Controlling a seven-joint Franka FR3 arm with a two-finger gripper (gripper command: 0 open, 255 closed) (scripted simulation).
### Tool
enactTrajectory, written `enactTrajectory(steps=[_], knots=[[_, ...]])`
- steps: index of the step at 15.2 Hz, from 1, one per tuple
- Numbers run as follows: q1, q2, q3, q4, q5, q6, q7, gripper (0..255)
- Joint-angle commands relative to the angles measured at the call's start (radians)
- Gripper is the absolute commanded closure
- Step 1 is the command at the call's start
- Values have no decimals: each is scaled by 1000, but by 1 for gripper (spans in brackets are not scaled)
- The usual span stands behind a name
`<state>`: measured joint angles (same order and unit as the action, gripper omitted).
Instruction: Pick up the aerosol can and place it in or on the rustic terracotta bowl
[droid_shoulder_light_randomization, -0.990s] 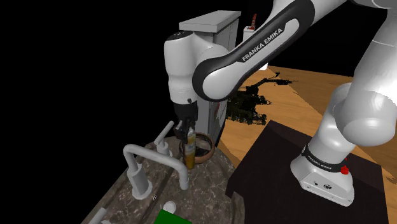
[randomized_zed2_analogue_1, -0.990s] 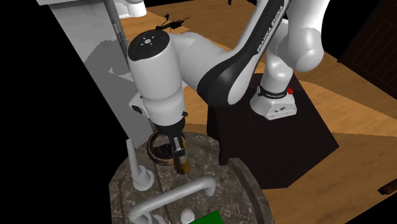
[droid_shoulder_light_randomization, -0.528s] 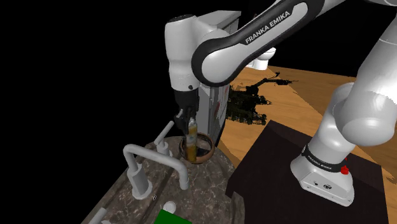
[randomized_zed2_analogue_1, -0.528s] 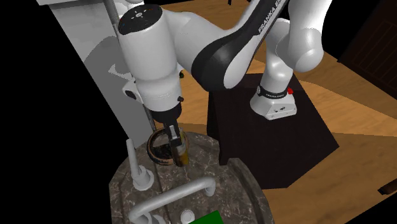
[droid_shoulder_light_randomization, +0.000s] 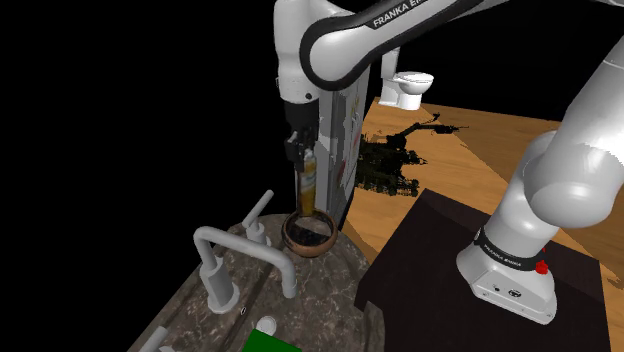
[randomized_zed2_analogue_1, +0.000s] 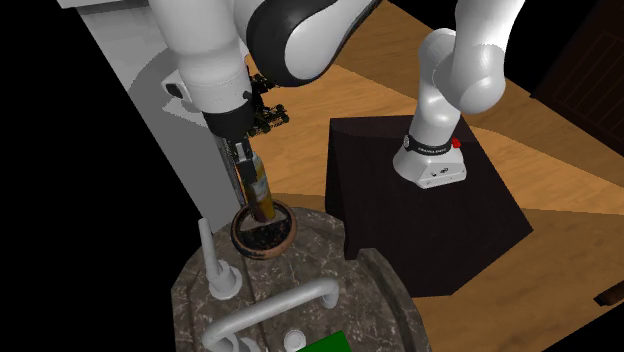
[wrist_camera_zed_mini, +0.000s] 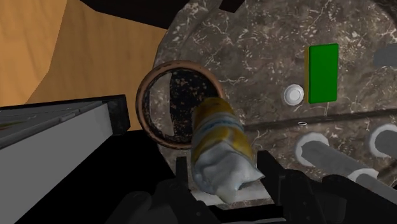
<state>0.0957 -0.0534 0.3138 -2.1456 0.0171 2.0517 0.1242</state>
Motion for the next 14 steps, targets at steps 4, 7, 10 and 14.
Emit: enactTrajectory(steps=[4,7,10,14], knots=[[-41,5,-46,42,-9,-37,-84,255],[-41,20,-45,17,-13,2,-81,255],[-40,36,-44,-7,-18,42,-77,255],[-40,61,-43,-35,-26,94,-71,255]])
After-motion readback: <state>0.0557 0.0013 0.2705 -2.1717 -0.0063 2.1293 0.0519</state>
